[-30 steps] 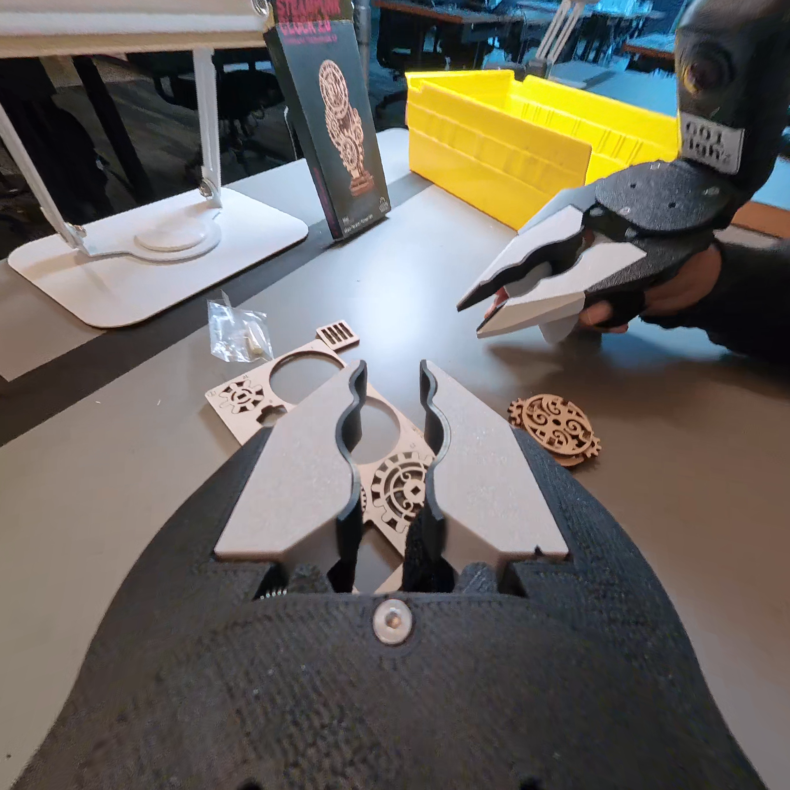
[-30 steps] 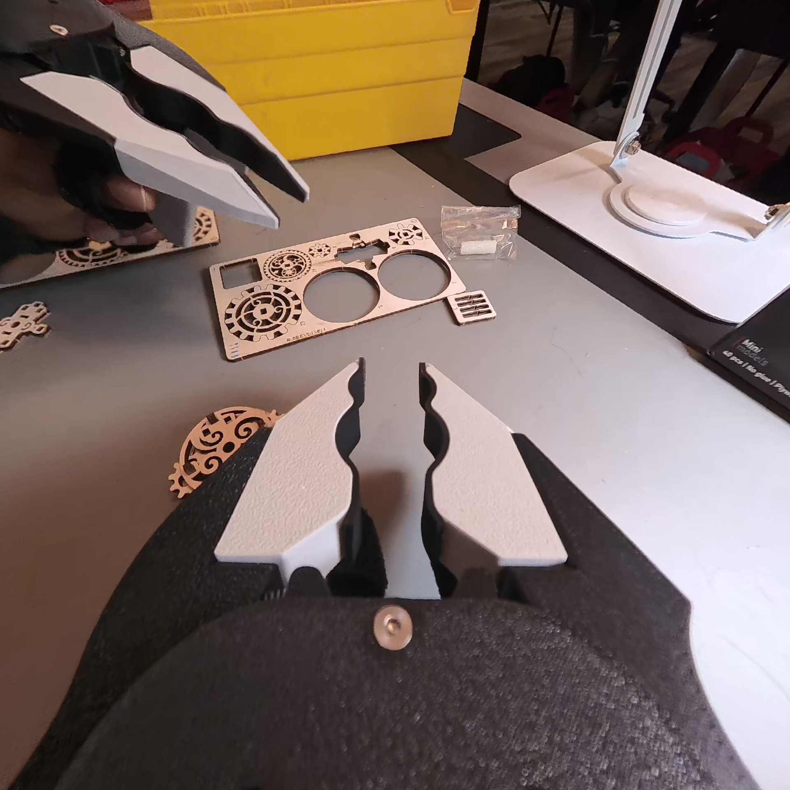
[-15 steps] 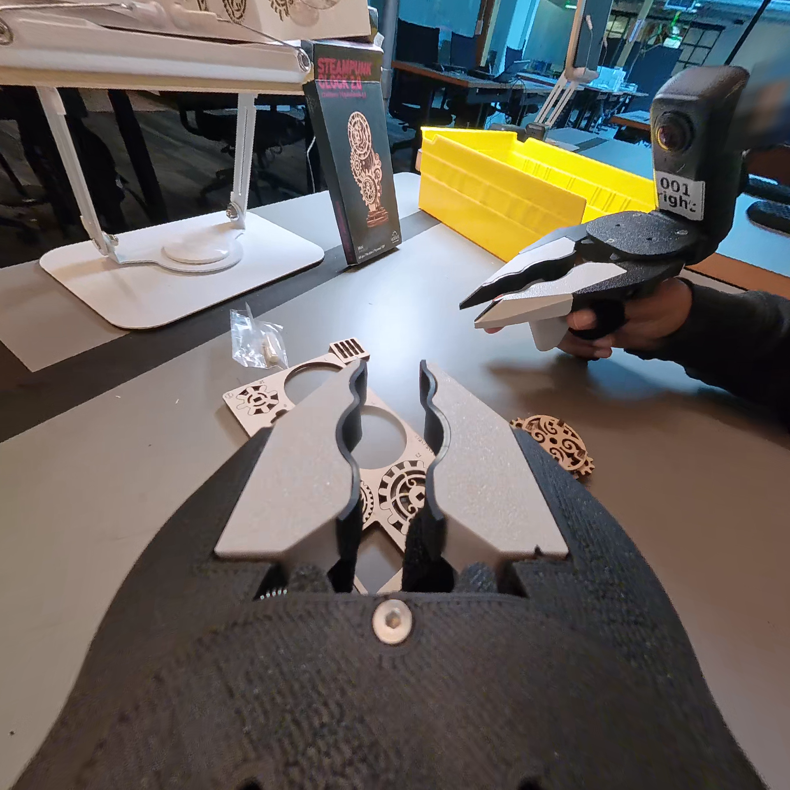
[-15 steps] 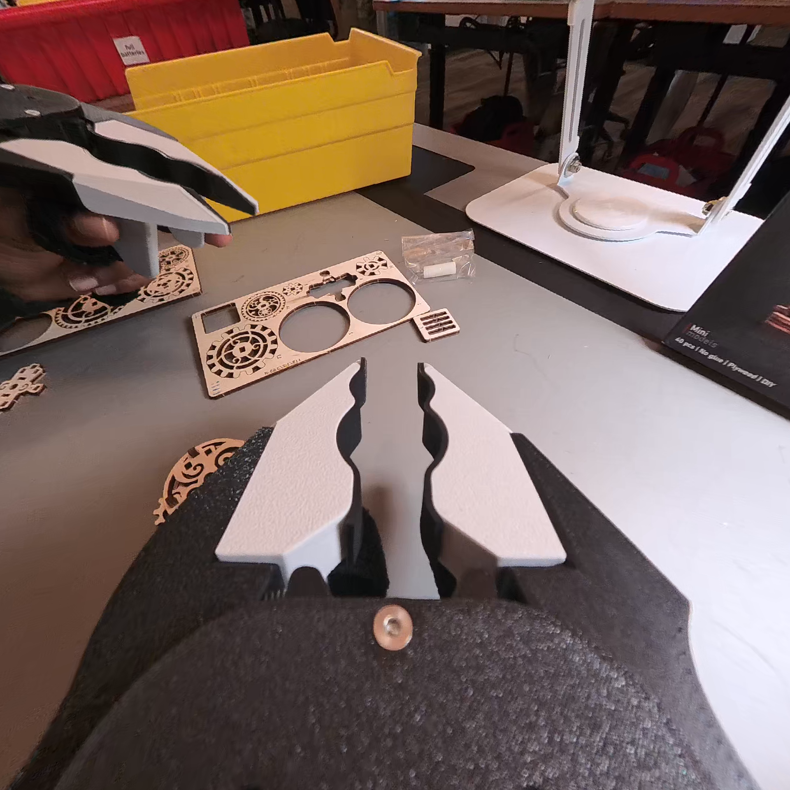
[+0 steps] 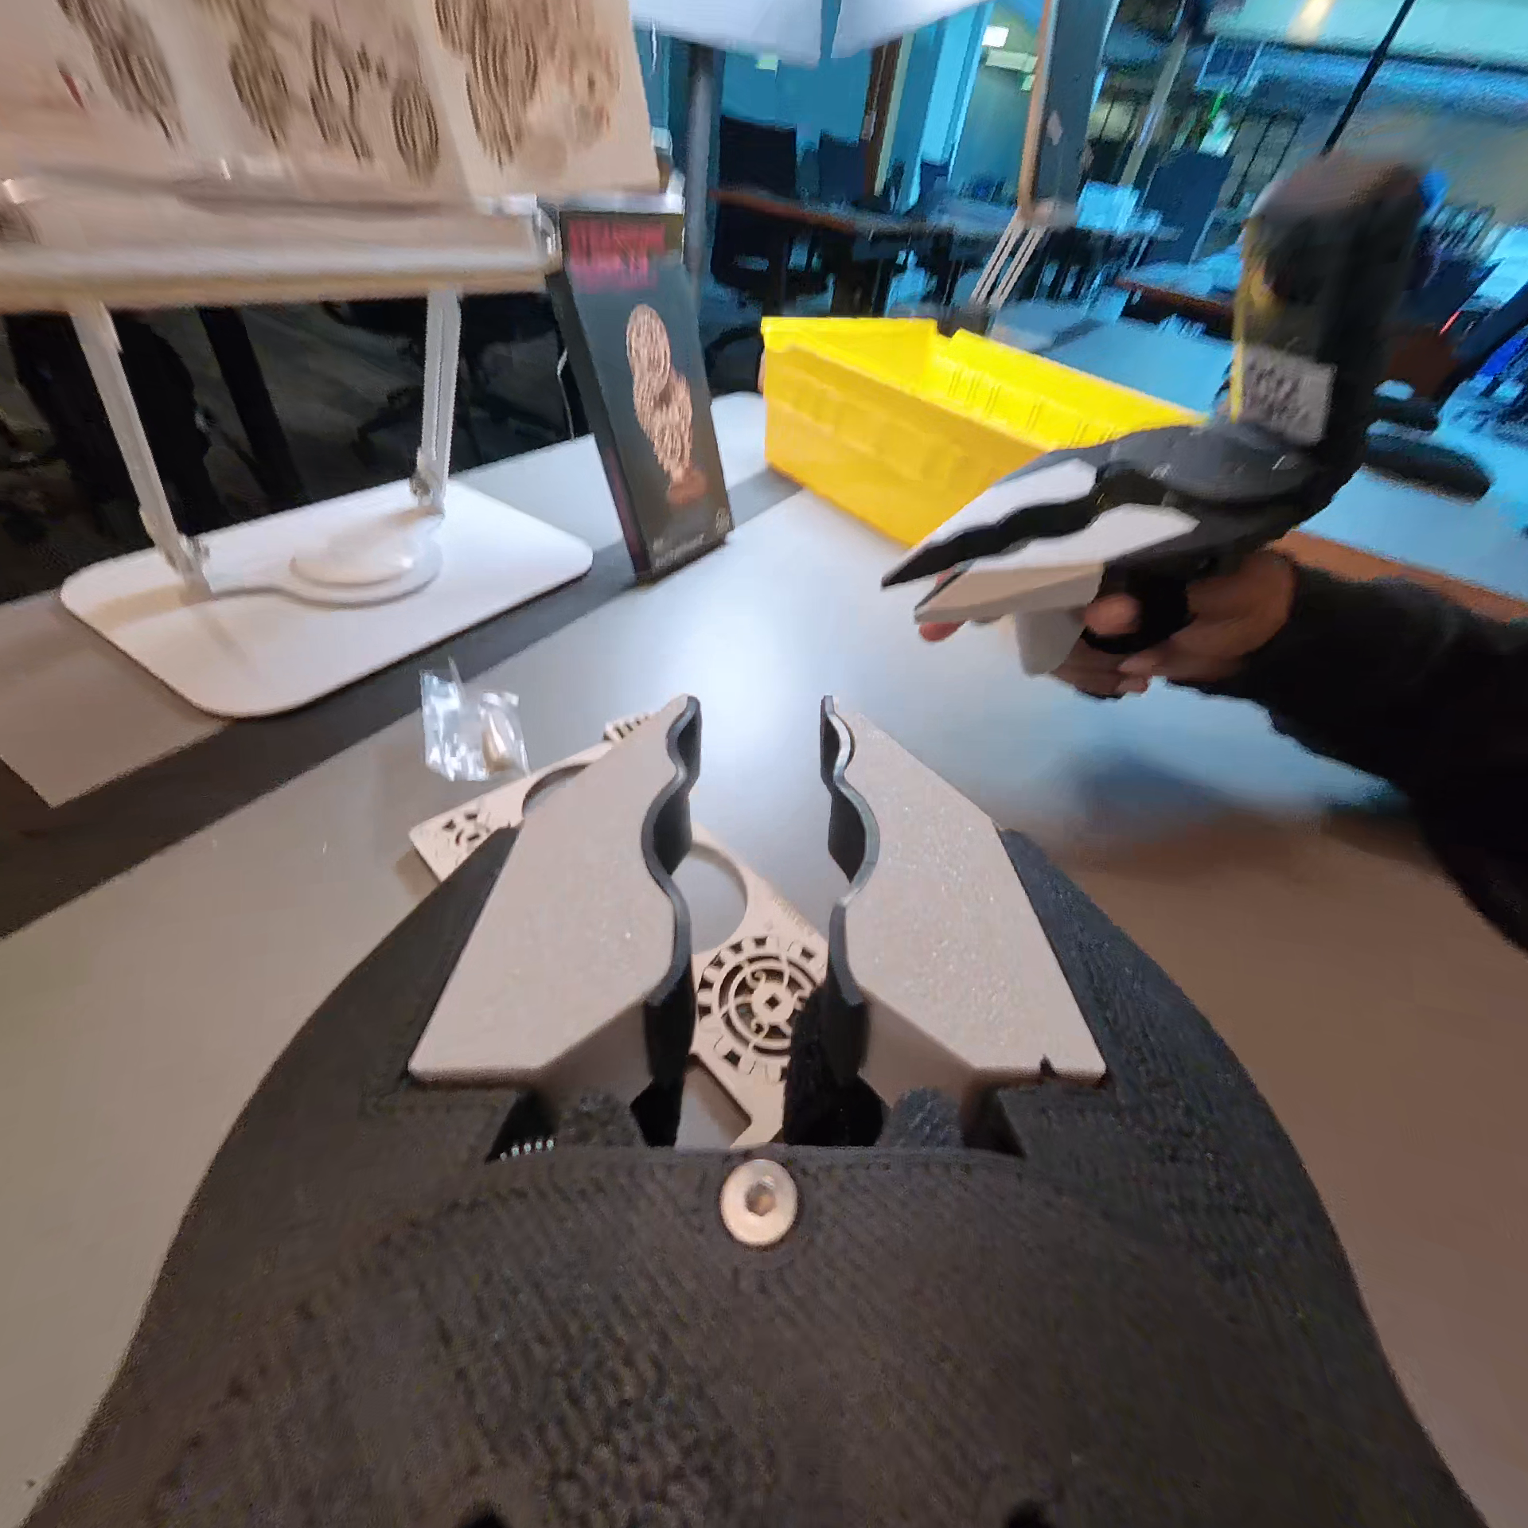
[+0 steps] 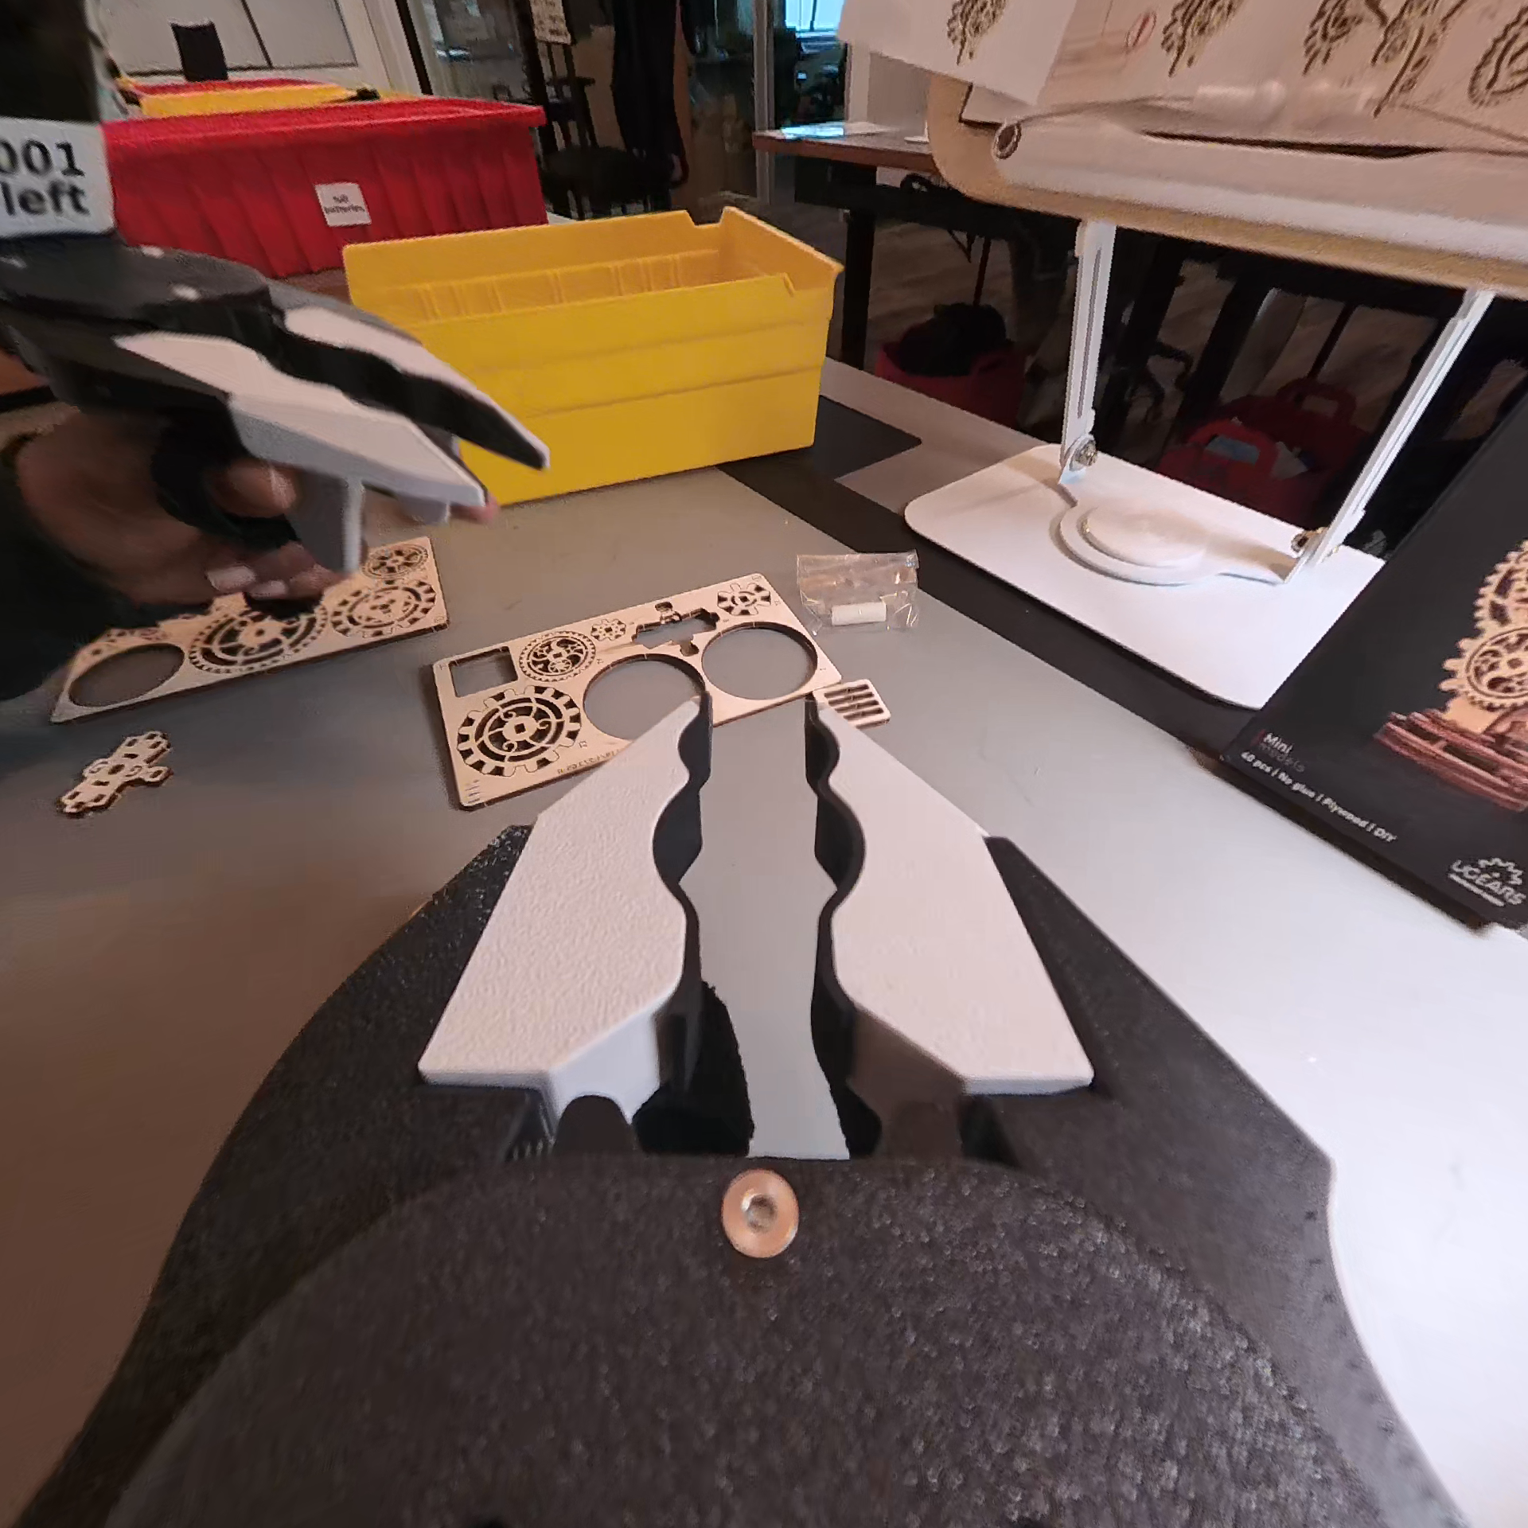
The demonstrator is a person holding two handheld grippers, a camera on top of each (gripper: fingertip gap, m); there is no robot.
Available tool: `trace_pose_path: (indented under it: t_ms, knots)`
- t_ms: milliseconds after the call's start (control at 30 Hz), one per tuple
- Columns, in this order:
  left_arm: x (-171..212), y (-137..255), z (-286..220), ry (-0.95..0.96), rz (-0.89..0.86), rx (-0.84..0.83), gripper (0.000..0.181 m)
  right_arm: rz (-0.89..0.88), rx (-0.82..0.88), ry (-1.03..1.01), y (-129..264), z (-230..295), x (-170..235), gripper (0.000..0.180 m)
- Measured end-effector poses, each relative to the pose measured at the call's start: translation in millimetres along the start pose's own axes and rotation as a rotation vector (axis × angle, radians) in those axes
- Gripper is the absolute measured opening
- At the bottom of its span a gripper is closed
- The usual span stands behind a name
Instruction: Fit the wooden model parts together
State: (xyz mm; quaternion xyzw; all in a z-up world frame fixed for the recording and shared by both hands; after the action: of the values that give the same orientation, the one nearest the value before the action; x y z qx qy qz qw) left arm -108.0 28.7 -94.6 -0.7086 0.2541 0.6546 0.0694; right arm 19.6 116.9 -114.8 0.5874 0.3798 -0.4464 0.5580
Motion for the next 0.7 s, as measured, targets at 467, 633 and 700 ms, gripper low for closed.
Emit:
trace_pose_path:
  t_ms: [467,633,700]
  knots:
    - [-64.8,19.1,-61.5,-0.048,-0.13,0.236,0.044,-0.043,-0.021,-0.003,9.3,-1.3,-10.2,0.022]
    - [-65.8,19.9,-62.8,-0.042,-0.103,0.233,0.045,-0.055,-0.033,-0.005,10.6,-1.5,-11.9,0.024]
    - [-64.7,20.0,-57.2,-0.03,-0.065,0.2,0.043,-0.046,-0.028,0.008,10.2,-3.1,-10.3,0.025]
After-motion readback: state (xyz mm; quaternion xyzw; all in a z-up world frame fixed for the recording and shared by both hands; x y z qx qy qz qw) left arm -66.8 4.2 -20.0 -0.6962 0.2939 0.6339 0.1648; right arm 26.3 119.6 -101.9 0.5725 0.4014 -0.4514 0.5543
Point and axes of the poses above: each gripper's, where its closed fingertips meet, y back along the fingers, x out of its underside, z = x × y across the jaws, the point moved 3 cm from there along y, back along the fingers, and after that the axes turned 3 degrees about z, right-handed, at the moved point
